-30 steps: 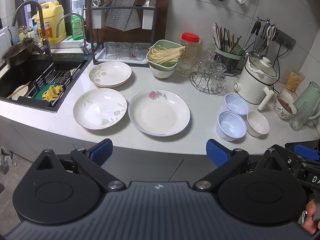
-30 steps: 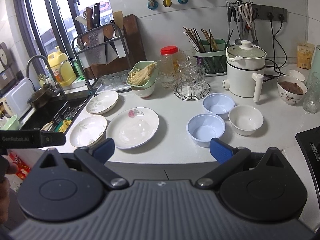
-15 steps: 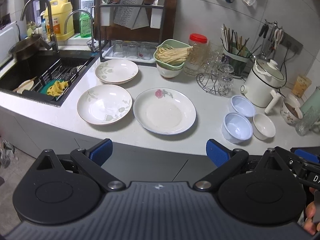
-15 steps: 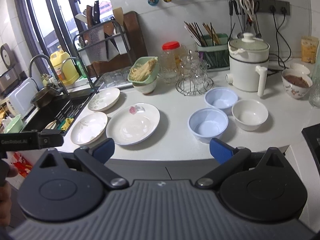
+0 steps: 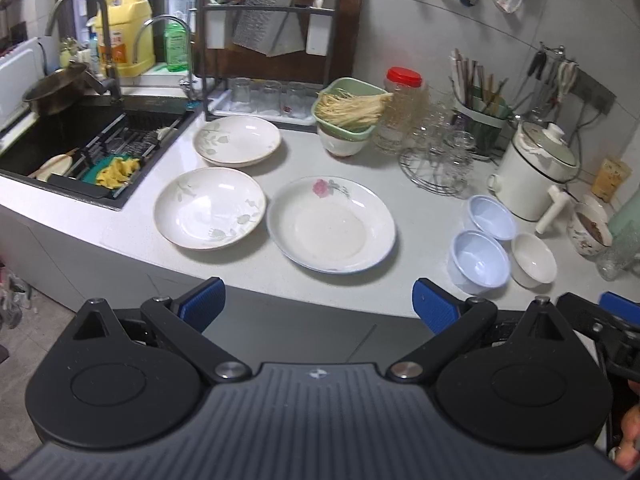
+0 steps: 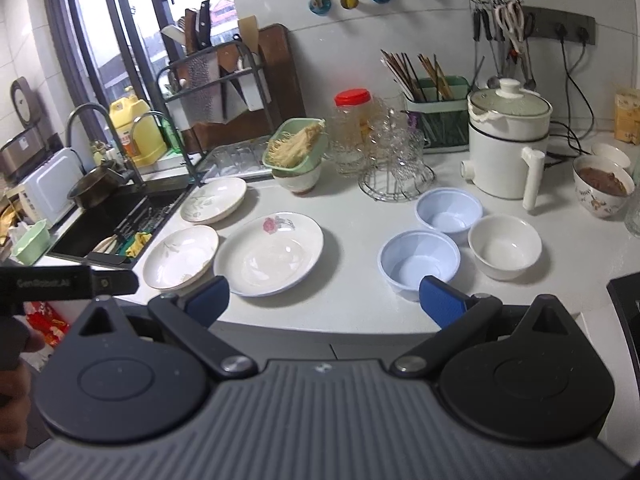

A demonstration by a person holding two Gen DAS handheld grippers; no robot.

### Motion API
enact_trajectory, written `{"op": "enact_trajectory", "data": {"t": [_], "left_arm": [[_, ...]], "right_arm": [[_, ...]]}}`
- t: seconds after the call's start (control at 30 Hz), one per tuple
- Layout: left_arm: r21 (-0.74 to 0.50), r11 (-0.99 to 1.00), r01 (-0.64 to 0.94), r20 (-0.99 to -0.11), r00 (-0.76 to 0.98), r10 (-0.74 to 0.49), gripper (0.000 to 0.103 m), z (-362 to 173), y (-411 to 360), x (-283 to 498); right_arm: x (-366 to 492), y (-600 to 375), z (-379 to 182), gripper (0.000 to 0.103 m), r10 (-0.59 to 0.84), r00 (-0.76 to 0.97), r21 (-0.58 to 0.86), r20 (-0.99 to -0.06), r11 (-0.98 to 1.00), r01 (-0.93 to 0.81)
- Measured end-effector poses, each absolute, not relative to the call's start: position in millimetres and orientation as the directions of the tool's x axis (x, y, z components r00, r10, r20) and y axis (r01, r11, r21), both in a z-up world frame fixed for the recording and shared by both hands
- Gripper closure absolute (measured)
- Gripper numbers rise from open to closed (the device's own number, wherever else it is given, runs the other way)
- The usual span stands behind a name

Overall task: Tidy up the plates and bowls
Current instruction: 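Move both grippers toward the orange-rimmed leaf-pattern plate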

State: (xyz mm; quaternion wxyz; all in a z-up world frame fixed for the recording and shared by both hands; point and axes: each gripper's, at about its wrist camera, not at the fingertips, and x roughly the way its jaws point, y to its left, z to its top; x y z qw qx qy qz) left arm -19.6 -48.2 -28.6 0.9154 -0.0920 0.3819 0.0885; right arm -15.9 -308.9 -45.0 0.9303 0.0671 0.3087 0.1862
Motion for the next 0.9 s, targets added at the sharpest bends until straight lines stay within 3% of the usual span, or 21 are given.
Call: {"op": "enact_trajectory", "data": {"t": [0.3, 0.63, 0.9], "left_arm": [[-0.053, 0.967, -0.249, -0.732, 0.669, 0.132, 0.002, -24.7, -38.2, -13.1], [-0.14, 0.968, -0.209, -0.756, 0.653, 0.032, 0.002, -41.9, -5.6, 19.3], [-0.132, 0.983, -0.13, -0.765, 0.644, -0.018, 0.002, -46.0, 31.4, 64.0]], "right_arm": [[-13.7, -296.3, -42.7, 0.0, 0.413, 0.727, 0.243, -0.548, 0.911, -0.335], [2.7, -273.6, -53.4, 0.001, 0.43, 0.726, 0.298, -0.537, 0.901, -0.314], [21.8, -236.9, -54.7, 0.004, 0.415, 0.719, 0.309, -0.557, 0.908, -0.284]]}}
